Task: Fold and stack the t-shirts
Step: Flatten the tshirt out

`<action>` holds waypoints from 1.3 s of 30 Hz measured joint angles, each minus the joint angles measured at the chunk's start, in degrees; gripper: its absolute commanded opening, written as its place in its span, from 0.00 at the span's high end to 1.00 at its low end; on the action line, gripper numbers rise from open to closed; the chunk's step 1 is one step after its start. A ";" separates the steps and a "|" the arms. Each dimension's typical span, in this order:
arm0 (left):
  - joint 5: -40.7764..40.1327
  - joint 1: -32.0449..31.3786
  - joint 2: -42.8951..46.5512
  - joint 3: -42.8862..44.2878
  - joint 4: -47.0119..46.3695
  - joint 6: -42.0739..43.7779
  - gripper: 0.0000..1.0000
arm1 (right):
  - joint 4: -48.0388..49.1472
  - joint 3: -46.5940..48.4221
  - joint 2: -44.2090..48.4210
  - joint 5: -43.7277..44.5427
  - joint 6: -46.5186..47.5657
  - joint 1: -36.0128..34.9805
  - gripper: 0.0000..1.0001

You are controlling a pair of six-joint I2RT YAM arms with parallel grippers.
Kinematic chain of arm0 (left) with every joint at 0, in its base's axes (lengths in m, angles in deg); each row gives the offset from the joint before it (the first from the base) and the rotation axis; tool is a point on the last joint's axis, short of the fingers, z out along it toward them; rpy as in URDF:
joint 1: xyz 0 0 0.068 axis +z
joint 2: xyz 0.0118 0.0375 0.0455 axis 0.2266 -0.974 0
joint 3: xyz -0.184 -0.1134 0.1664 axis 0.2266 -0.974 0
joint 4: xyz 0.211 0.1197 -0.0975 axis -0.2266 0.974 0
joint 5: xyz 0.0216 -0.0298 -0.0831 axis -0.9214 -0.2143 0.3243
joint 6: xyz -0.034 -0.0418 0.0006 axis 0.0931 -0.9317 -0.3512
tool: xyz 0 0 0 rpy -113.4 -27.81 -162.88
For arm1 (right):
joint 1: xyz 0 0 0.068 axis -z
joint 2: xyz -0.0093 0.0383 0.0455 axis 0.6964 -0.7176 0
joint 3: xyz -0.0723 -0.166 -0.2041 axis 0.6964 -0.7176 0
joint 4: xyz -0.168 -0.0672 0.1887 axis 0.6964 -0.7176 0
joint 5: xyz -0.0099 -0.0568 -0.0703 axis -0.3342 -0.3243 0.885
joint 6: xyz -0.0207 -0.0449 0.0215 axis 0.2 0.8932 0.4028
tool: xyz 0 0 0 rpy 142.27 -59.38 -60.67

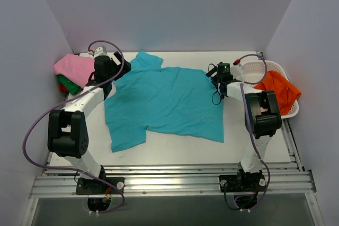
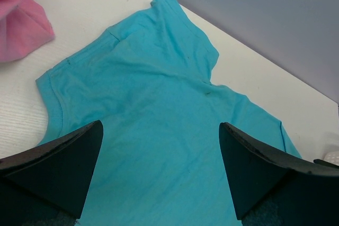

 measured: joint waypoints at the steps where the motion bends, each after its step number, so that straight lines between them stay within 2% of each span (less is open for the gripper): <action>1: 0.00 0.00 -0.04 0.00 0.00 -0.02 0.00 | 0.02 0.00 -0.39 0.00 0.00 0.00 0.20; 25: 0.00 0.00 -1.01 0.00 -0.22 0.00 0.00 | 2.23 3.96 -7.08 -1.05 0.00 0.63 0.23; 33: 0.00 0.00 -1.62 0.00 -0.39 0.04 0.00 | 2.19 6.16 -8.74 -1.49 0.02 0.66 0.31; 36: 0.00 0.00 -2.03 0.00 -0.39 0.07 0.00 | 2.40 6.23 -9.09 -1.60 0.07 0.66 0.44; 38: 0.00 0.00 -2.12 0.00 -0.39 0.11 0.00 | 2.56 6.21 -9.29 -1.88 0.09 0.70 0.62; 39: 0.00 0.00 -2.14 0.00 -0.39 0.13 0.00 | 2.67 6.12 -9.40 -2.16 0.07 0.70 0.78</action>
